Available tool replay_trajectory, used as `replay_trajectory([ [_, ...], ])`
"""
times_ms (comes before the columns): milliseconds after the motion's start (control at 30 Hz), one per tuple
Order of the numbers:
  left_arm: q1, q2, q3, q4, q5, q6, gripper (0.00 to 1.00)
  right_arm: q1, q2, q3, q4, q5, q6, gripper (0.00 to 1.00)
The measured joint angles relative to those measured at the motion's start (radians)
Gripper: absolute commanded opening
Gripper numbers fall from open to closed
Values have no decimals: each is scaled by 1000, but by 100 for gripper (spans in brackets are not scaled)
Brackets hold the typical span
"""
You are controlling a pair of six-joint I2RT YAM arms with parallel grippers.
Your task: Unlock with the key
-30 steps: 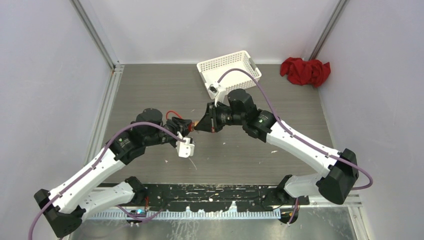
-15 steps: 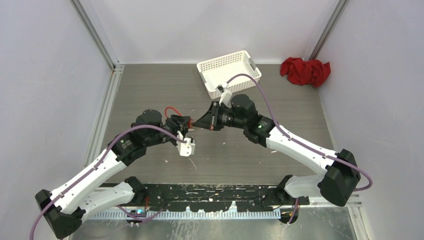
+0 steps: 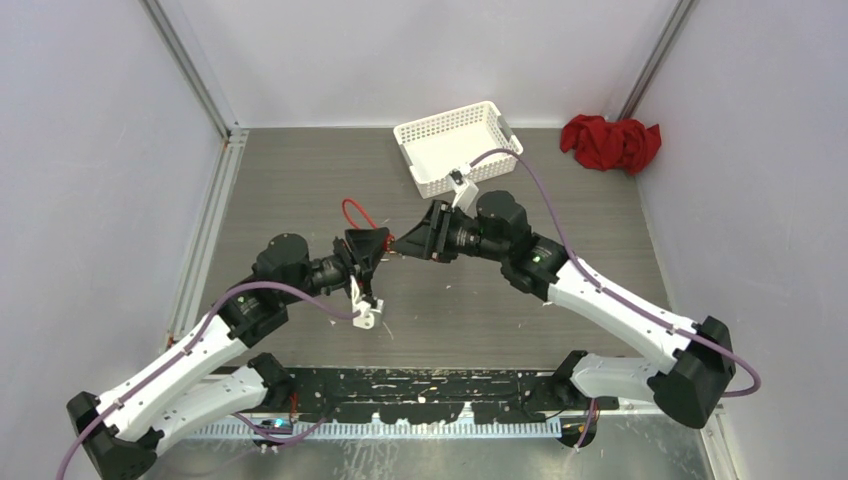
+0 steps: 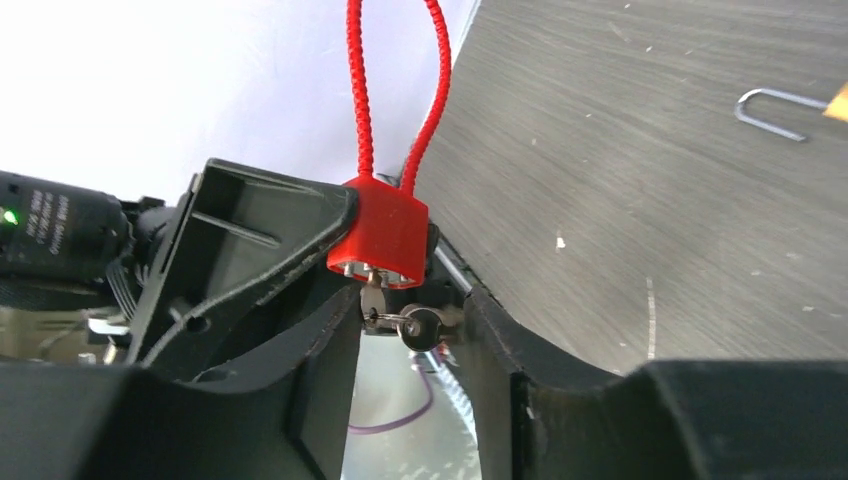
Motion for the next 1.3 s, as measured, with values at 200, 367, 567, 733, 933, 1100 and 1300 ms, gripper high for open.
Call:
replay_trajectory([
  [200, -3, -5, 19, -8, 31, 0, 0, 2, -81, 67, -163, 56, -180, 49],
  [367, -3, 4, 34, -16, 36, -7, 0, 3, -89, 108, -217, 57, -262, 48],
  [567, -3, 16, 43, -35, 36, -24, 0, 6, -61, 135, -246, 48, -314, 45],
  [733, -3, 21, 45, -53, 35, -26, 0, 20, -32, 151, -250, 40, -334, 41],
  [933, -3, 32, 51, -62, 35, -28, 0, 39, -4, 171, -250, 34, -343, 37],
  [1100, -3, 32, 56, -64, 35, -28, 0, 46, 22, 182, -255, 37, -344, 30],
  [1300, -3, 32, 56, -67, 30, -27, 0, 50, 30, 186, -262, 49, -346, 12],
])
